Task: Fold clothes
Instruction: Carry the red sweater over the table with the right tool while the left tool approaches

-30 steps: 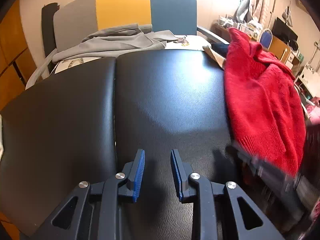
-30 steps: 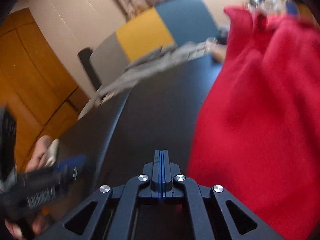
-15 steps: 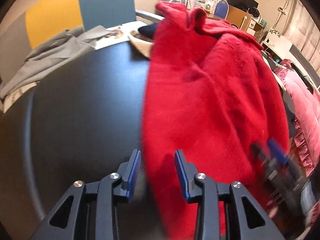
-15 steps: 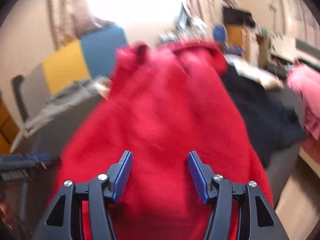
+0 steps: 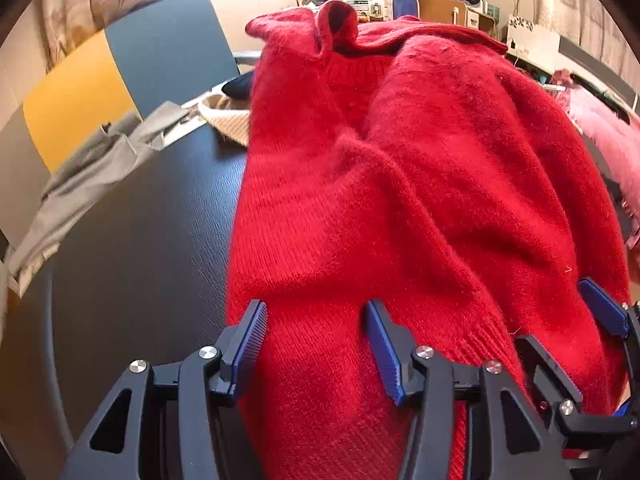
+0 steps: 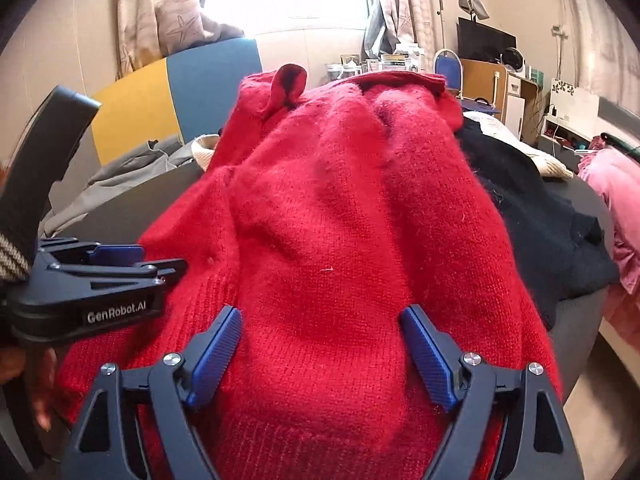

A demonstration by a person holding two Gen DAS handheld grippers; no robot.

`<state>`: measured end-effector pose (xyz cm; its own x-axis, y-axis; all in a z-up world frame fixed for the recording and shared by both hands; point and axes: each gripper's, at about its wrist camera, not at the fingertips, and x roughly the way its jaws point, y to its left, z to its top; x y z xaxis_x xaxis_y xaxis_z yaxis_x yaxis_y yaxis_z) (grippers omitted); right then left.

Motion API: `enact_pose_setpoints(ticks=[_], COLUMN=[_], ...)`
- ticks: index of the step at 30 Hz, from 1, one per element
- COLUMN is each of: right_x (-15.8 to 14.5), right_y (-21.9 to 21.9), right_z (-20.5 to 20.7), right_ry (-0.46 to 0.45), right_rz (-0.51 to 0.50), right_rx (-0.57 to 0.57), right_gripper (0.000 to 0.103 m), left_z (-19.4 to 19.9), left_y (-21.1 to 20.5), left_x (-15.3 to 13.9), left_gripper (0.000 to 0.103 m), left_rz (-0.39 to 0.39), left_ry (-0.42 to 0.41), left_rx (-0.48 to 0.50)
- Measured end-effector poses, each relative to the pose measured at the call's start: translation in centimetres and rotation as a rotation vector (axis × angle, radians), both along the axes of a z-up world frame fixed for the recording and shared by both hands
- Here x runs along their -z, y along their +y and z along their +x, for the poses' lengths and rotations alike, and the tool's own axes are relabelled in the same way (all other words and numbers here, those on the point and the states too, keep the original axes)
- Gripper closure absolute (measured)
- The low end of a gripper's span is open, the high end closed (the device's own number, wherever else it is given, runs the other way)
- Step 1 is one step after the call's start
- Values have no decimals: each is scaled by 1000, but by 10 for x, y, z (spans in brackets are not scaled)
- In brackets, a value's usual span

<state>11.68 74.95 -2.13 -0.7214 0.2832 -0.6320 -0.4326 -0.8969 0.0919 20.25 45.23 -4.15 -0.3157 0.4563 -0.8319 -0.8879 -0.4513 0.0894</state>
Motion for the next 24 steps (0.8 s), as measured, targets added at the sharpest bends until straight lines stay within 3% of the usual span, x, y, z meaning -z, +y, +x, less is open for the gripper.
enact_pose_setpoints(ticks=[3, 5, 11, 15, 16, 19, 24], right_x=[4, 4, -3, -5, -6, -8, -19], right_y=[10, 3, -36, -64, -71, -92, -124], right_z=[-1, 0, 10, 17, 19, 25, 21], right_ry=[0, 5, 14, 20, 21, 26, 14], right_rz=[6, 4, -2, -6, -7, -10, -43], right_rx=[-3, 1, 1, -3, -4, -8, -107], right_gripper=[19, 19, 19, 19, 19, 20, 20], left_z=[-9, -1, 2, -16, -19, -33, -53], left_y=[3, 11, 8, -24, -34, -78, -117], left_x=[-1, -2, -14, -35, -38, -44, -27], left_gripper=[59, 86, 92, 93, 98, 98, 101], left_rz=[8, -11, 17, 108, 108, 111, 94], left_ry=[-72, -37, -57, -94, -84, -55, -104], left_rx=[15, 63, 52, -8, -23, -55, -119])
